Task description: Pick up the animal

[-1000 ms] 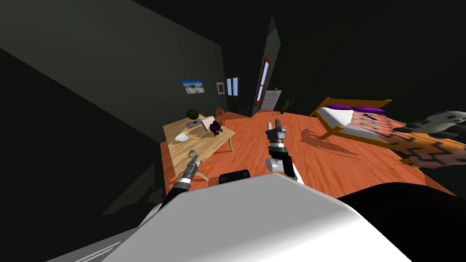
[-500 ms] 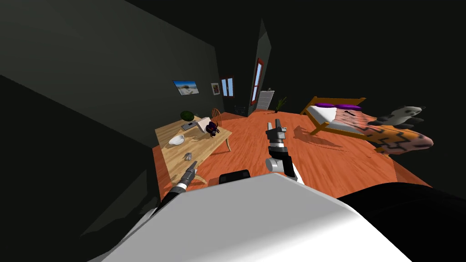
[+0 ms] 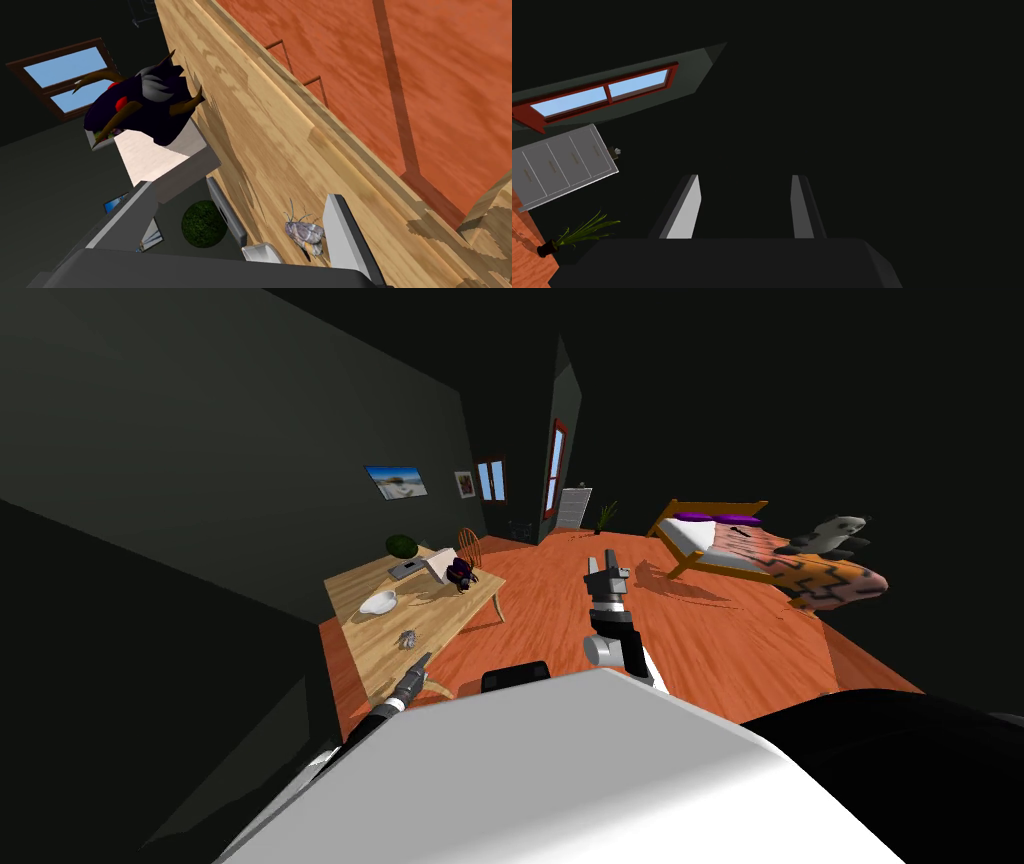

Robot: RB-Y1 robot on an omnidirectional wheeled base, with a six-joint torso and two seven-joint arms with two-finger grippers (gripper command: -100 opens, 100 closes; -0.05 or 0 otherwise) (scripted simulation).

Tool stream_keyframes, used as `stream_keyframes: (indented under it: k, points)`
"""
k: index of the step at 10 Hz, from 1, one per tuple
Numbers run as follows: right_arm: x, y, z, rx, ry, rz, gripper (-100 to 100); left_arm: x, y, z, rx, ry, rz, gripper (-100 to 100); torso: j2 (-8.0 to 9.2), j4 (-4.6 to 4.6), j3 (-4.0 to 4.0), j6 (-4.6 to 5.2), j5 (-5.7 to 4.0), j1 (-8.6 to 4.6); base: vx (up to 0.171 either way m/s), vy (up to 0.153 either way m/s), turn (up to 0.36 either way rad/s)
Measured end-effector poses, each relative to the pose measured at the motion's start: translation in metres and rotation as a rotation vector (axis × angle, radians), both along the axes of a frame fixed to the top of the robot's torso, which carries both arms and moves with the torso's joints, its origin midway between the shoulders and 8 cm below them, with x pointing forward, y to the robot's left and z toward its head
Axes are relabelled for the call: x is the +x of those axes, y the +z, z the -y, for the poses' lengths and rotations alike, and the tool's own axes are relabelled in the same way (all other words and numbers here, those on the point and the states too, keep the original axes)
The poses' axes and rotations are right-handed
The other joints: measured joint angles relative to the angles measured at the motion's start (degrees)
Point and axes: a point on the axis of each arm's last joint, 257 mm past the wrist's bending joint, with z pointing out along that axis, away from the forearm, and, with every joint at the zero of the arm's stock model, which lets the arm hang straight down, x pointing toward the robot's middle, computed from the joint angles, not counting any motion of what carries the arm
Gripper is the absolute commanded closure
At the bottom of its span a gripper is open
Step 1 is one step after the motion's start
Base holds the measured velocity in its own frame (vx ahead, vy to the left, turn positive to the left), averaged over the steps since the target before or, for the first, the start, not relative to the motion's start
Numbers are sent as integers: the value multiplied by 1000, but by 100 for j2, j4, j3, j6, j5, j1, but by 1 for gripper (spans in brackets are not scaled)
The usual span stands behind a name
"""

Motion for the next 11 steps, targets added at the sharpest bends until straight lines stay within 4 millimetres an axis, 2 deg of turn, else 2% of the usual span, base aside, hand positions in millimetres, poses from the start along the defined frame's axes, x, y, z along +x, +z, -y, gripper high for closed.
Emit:
stream_keyframes:
  k: [3,6,11]
  points:
    - [0,0,0,0,0,0,0,-20,-32,-29,72,-7,-137,-100,-13,-3,-7,1,5,22,41,70,-180]
    - [0,0,0,0,0,0,0,-33,-46,-54,138,-20,-227,-100,-14,-3,-8,1,3,15,44,72,-193]
    - [0,0,0,0,0,0,0,-62,-67,-118,300,-39,-420,-100,-18,-4,-11,-2,6,23,55,99,-201]
